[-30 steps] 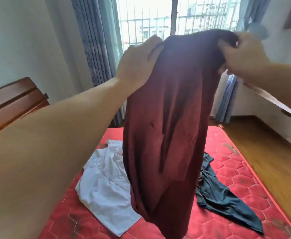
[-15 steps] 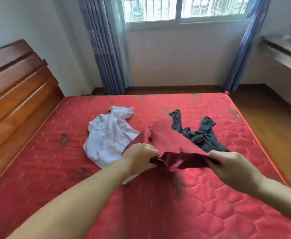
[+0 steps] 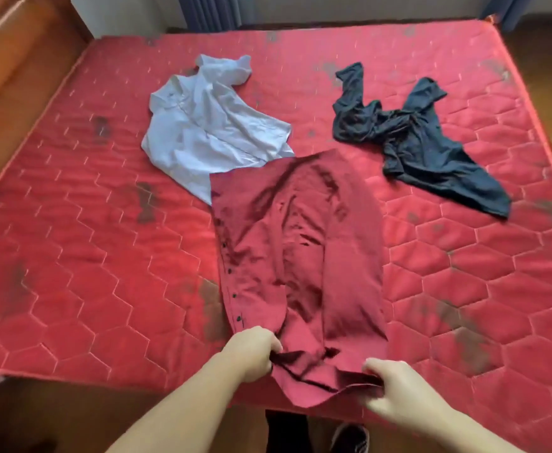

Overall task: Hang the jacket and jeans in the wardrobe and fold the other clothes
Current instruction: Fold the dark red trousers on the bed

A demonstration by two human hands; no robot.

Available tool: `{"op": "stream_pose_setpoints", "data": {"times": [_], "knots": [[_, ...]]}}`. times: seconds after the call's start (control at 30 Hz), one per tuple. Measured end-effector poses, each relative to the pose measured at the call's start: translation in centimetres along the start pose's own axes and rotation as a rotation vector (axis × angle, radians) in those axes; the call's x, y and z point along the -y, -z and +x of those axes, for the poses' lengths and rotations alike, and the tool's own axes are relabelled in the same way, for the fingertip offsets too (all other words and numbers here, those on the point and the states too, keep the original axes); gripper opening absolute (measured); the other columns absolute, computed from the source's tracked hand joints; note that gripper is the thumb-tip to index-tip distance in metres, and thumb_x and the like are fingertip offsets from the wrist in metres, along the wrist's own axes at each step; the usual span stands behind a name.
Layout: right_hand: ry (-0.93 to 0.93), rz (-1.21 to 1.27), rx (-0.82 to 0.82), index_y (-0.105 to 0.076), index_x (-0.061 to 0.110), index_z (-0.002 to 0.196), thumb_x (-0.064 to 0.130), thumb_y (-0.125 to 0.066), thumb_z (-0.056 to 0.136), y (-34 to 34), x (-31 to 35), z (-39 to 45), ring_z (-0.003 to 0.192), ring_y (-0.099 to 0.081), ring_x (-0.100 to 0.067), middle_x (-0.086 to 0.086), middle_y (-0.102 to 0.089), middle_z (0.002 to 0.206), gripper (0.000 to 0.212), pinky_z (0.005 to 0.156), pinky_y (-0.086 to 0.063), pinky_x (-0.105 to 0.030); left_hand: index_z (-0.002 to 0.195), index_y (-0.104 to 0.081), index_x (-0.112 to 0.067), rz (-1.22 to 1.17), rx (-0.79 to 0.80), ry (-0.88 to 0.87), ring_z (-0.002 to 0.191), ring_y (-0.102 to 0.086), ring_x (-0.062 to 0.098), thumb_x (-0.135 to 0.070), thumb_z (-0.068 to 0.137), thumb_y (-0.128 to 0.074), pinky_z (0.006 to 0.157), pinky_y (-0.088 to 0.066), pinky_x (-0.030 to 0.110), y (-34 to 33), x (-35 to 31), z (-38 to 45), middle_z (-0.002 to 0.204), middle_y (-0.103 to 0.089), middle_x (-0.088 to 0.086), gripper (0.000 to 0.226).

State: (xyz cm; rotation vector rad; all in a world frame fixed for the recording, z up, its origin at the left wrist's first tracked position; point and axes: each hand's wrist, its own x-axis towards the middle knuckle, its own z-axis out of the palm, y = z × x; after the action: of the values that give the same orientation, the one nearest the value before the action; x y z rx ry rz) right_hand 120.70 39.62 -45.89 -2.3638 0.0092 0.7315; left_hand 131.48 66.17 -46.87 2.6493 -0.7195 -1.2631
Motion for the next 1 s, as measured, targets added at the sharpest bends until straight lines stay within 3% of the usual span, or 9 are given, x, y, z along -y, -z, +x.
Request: {"op": "stream_pose_setpoints", "data": {"times": [0.2,0.27,0.4,0.53,0.63,0.73,0.8,0.93,1.0], "knots": [[-0.163,0.029,0.056,-0.061,0.027,0.071,0.023,-0.063,0.073,-4.3,-2.9,1.4,0.07,-0.059,-0.005,0.014,-0.066,0.071,0.005,0.063,-0.044,-0.019,0.092,-0.073,-0.022,-0.188,0.081,0.033,0.077,-0.052,0.024,-0.004,0.074,-0.049,0.068,-0.043,0.028,-3.9,0.8,1.2,0.076,-0.061,-0.001,0.034],[-0.21,0.09,0.014,-0.059,0.032,0.064,0.012,-0.064,0.072,-4.8,-3.2,2.6,0.063,-0.056,-0.002,0.018,-0.064,0.066,0.021,0.06,-0.042,-0.016,0.071,-0.061,-0.016,-0.262,0.082,0.069,0.066,-0.043,0.021,-0.002,0.073,-0.047,0.058,-0.037,0.027,-4.2,1.7,1.8,0.061,-0.049,-0.003,0.021],[-0.268,0.192,-0.001,-0.06,0.018,0.063,0.011,-0.064,0.074,-3.7,-3.1,5.0,0.054,-0.043,-0.006,0.009,-0.058,0.056,0.013,0.054,-0.037,-0.02,0.056,-0.053,-0.016,-0.557,0.02,0.171,0.047,-0.034,0.008,-0.011,0.078,-0.06,0.047,-0.029,0.023,-4.4,3.9,3.2,0.048,-0.04,-0.01,0.023],[-0.273,0.387,-0.015,-0.071,0.023,0.072,0.013,-0.07,0.08,-1.0,-2.7,8.0,0.06,-0.053,-0.001,0.013,-0.065,0.066,0.013,0.059,-0.043,-0.021,0.063,-0.062,-0.013,-0.9,-0.069,0.22,0.057,-0.033,0.008,-0.027,0.079,-0.074,0.055,-0.028,0.024,-3.7,6.3,5.7,0.06,-0.041,-0.01,0.025],[-0.318,0.627,-0.065,-0.076,0.016,0.079,0.001,-0.066,0.084,1.0,-2.0,11.2,0.06,-0.053,0.0,0.011,-0.065,0.065,0.019,0.056,-0.042,-0.015,0.085,-0.069,-0.005,-1.057,-0.154,0.207,0.065,-0.042,0.012,-0.04,0.073,-0.074,0.063,-0.035,0.03,-2.2,7.4,7.9,0.071,-0.053,-0.005,0.037],[-0.347,0.738,-0.15,-0.073,0.014,0.08,0.002,-0.063,0.088,2.8,-1.2,14.7,0.06,-0.056,-0.006,0.008,-0.066,0.065,0.017,0.054,-0.043,-0.017,0.085,-0.077,-0.019,-1.211,-0.253,0.221,0.074,-0.056,0.008,-0.021,0.083,-0.075,0.071,-0.049,0.026,0.3,8.4,10.1,0.076,-0.068,-0.009,0.004],[-0.317,0.728,-0.209,-0.073,0.016,0.085,0.002,-0.063,0.089,4.1,-0.7,17.0,0.063,-0.062,0.002,0.011,-0.072,0.071,0.018,0.057,-0.045,-0.01,0.085,-0.077,-0.022,-1.253,-0.301,0.21,0.079,-0.057,0.007,-0.019,0.086,-0.073,0.076,-0.05,0.024,2.7,9.0,11.5,0.079,-0.069,-0.011,0.004],[-0.289,0.748,-0.327,-0.072,0.02,0.086,0.008,-0.064,0.091,7.2,0.3,22.5,0.08,-0.065,-0.003,0.012,-0.074,0.089,0.015,0.072,-0.049,-0.015,0.117,-0.066,-0.017,-1.179,-0.431,0.27,0.103,-0.059,0.008,-0.04,0.086,-0.07,0.09,-0.041,0.022,7.9,10.6,15.5,0.11,-0.063,-0.008,0.038],[-0.298,0.801,-0.394,-0.07,0.02,0.089,0.011,-0.062,0.093,8.6,0.5,25.7,0.083,-0.061,-0.006,0.011,-0.071,0.094,0.013,0.078,-0.046,-0.02,0.114,-0.069,-0.014,-1.193,-0.459,0.257,0.105,-0.061,0.009,-0.045,0.085,-0.07,0.097,-0.044,0.023,10.2,11.2,18.2,0.112,-0.067,-0.009,0.042]]}}
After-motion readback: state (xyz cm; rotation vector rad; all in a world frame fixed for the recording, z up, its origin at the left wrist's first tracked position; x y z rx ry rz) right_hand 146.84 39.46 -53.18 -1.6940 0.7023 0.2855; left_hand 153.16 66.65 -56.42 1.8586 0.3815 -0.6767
